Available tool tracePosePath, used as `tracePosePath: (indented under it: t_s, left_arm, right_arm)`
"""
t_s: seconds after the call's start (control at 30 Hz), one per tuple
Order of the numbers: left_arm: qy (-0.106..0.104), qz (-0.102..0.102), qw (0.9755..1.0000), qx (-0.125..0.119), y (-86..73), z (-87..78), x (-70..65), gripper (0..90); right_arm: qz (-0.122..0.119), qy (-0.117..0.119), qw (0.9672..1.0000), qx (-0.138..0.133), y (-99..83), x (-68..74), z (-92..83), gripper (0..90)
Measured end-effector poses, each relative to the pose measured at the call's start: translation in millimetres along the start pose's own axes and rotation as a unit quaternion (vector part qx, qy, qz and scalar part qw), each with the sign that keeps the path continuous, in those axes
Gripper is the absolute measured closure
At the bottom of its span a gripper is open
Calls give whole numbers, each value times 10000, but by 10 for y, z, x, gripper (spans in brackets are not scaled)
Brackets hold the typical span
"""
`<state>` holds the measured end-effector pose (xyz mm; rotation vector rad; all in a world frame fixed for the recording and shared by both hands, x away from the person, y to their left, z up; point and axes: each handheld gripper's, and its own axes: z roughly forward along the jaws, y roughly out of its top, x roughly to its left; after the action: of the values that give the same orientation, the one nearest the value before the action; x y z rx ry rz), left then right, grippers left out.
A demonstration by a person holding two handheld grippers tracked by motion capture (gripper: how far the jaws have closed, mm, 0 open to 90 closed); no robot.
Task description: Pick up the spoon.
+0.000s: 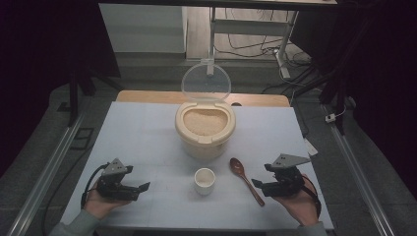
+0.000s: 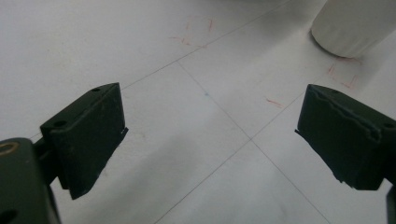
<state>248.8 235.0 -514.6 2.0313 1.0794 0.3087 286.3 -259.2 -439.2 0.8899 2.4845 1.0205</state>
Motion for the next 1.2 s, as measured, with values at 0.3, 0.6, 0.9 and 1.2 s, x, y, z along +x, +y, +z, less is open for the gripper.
tracePosePath:
  t_s: [0.3, 0.6, 0.9, 1.2]
  left_arm:
    - [3, 5, 10000, 6, 0, -2, 2, 77]
    - [8, 24, 10000, 46, -1, 13, -7, 76]
    - [19, 48, 10000, 67, -3, 18, -13, 76]
    - [14, 53, 9999, 104, -10, 28, -7, 76]
  right_arm:
    - [-15, 43, 9989, 468, 177, 33, 108, 296]
    - [311, 8, 9912, 1286, 247, 31, 322, 331]
    - [374, 12, 9837, 1761, 132, 72, 479, 366]
    - [499, -85, 9761, 2114, 30, 69, 584, 425]
